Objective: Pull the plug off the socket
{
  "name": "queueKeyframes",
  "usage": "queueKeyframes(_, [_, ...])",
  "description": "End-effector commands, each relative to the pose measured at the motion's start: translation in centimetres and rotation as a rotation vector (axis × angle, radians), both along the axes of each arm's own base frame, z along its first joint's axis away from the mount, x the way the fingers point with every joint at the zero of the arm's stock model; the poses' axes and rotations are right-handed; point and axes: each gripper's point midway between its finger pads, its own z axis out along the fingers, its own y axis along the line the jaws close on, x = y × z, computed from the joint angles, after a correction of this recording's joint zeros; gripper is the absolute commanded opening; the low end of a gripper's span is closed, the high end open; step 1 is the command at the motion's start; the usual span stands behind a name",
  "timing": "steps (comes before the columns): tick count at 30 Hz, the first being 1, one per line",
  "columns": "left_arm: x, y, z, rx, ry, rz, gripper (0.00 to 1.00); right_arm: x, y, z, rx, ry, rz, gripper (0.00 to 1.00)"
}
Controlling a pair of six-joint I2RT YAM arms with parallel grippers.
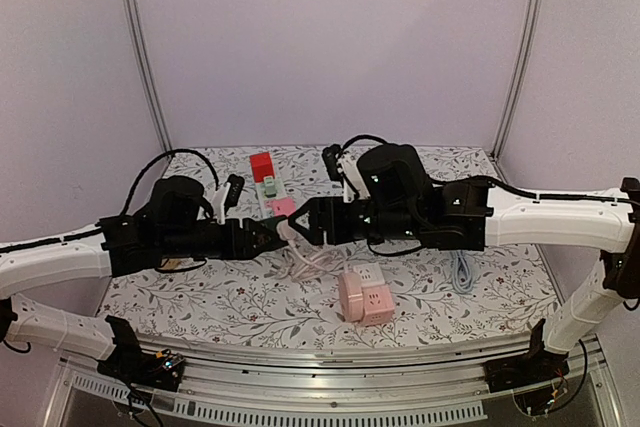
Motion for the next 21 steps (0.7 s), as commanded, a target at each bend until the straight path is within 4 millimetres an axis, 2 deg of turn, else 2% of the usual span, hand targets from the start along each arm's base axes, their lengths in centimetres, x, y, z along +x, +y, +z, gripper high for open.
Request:
queueKeyframes(1, [-0.5,-0.5,0.6,0.02,-0.078,-0.043,0.26,0.1,1.1,-0.4,-0.022,0.051,0.019,0.72])
queueKeyframes(10, [-1.0,-1.3,1.2,0.011,-0.105,-0.072,0.26,-0.1,2.7,-2.7,-0.07,0.114,0.052,0.66])
queueKeyframes(21, [-1.5,-1.9,1.7,-0.008,-0.118,-0.098,0.25,1.3,2.9,-4.1,-0.065,0.183,-0.007,0.56])
